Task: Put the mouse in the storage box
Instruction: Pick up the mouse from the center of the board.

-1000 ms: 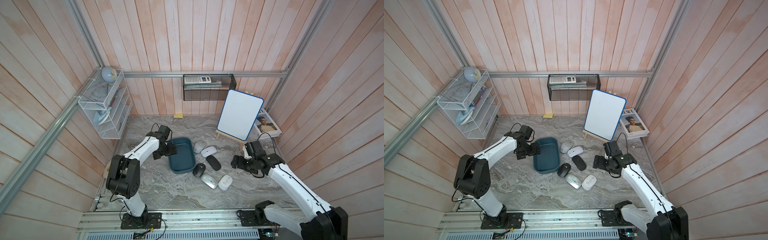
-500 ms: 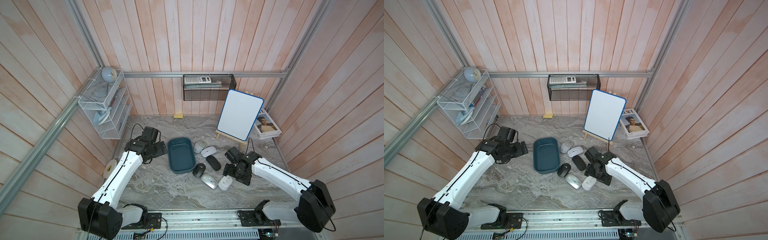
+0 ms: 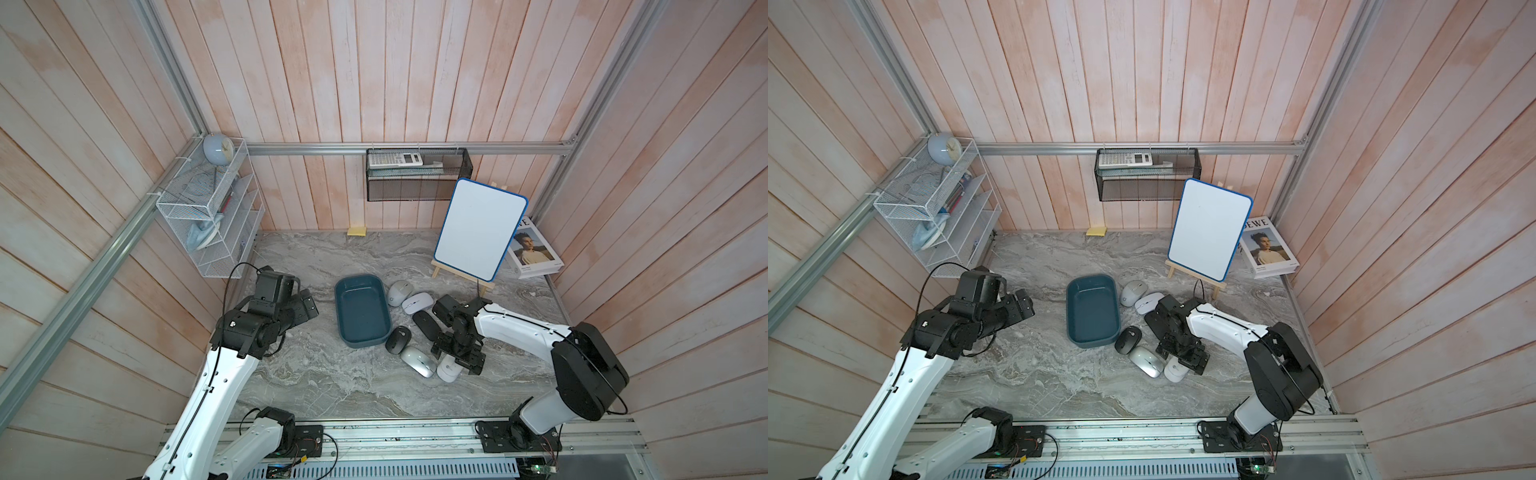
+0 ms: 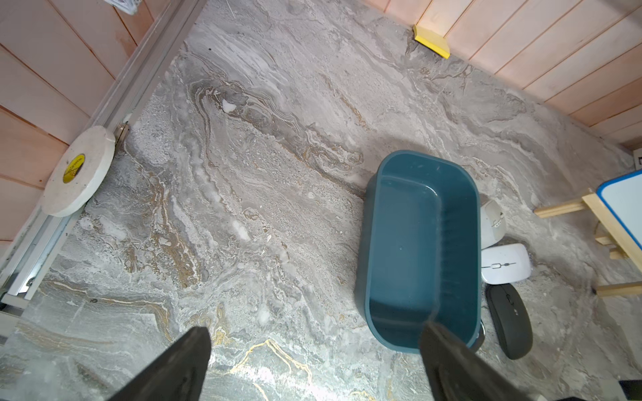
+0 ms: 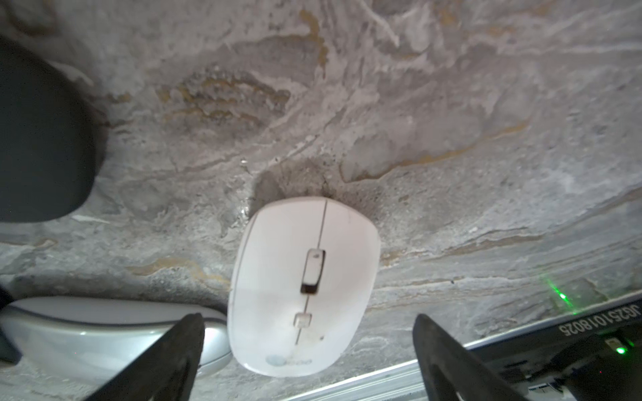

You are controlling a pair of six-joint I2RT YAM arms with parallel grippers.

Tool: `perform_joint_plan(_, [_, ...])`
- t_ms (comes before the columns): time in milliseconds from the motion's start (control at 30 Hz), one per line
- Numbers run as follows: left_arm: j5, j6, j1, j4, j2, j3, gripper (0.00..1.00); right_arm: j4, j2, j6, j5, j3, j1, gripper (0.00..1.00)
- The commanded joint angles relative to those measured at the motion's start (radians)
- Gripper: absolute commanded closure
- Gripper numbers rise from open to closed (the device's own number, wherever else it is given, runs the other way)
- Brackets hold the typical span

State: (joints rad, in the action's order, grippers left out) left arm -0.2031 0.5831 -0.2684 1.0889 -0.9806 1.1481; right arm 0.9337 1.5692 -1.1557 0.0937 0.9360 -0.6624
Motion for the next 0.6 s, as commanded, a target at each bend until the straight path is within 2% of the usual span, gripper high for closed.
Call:
perform_joint_plan(0, [-0.033, -0.025, 0.003, 0.02, -0.015, -0.029, 0.0, -0.022, 0.027, -0.027, 0.017, -0.024, -0.005, 0.02])
perform_joint_plan(167, [-0.039, -0.042, 0.003, 0.012, -0.019, -0.04, 0.0, -0.074, 0.021, -0.027, -0.008, -0.061, -0.006, 0.11])
perform_joint_plan(300, [-0.038, -0.057, 0.003, 0.008, -0.017, -0.054, 0.0, -0.125, 0.019, -0.044, -0.01, -0.094, -0.007, 0.24])
perform_joint_plan(533, [-0.071, -0.069, 0.003, -0.014, 0.027, -0.069, 0.0, -0.193, -0.004, -0.088, -0.021, -0.169, -0.006, 0.39])
perform_joint_plan(567, [-0.072, -0.072, 0.003, -0.019, 0.035, -0.073, 0.0, -0.193, -0.006, -0.082, -0.023, -0.168, -0.006, 0.44])
